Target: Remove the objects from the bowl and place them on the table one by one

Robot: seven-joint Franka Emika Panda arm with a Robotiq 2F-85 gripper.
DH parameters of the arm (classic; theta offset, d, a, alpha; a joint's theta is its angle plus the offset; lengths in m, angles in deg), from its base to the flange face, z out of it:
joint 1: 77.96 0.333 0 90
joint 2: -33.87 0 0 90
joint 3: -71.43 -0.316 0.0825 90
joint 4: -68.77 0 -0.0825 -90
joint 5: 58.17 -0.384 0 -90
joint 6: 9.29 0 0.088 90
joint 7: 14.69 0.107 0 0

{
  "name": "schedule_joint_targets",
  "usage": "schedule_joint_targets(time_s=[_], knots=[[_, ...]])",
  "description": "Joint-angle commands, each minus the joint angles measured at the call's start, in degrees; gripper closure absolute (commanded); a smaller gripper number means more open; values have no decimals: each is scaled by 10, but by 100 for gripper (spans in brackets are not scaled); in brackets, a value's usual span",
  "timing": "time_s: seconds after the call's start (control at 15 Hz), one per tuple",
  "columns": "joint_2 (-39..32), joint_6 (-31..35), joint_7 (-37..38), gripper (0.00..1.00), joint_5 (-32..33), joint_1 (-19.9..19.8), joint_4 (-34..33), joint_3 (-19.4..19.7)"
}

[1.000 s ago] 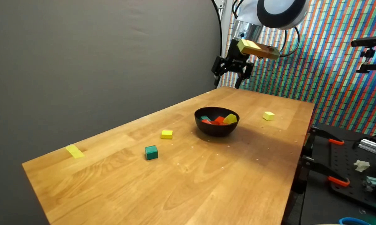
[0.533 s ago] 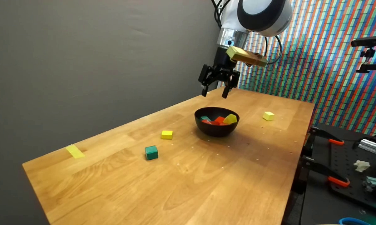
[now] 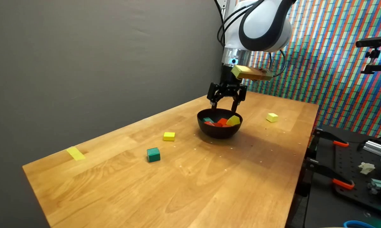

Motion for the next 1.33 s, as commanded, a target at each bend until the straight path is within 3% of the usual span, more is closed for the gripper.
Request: schedule_joint_targets(time_s=[0.0, 0.4, 0.67, 0.73, 0.8, 1.27], knots=[[-5, -12, 17, 0, 24, 23, -2, 18], [-20, -36, 89, 0, 159, 86, 0, 76], [-42, -55, 102, 0, 205, 106, -17, 69], [-48, -57, 102, 9, 214, 112, -21, 68], [-53, -63, 98, 26, 219, 117, -27, 66], [-60, -81, 96, 80, 232, 131, -47, 66]])
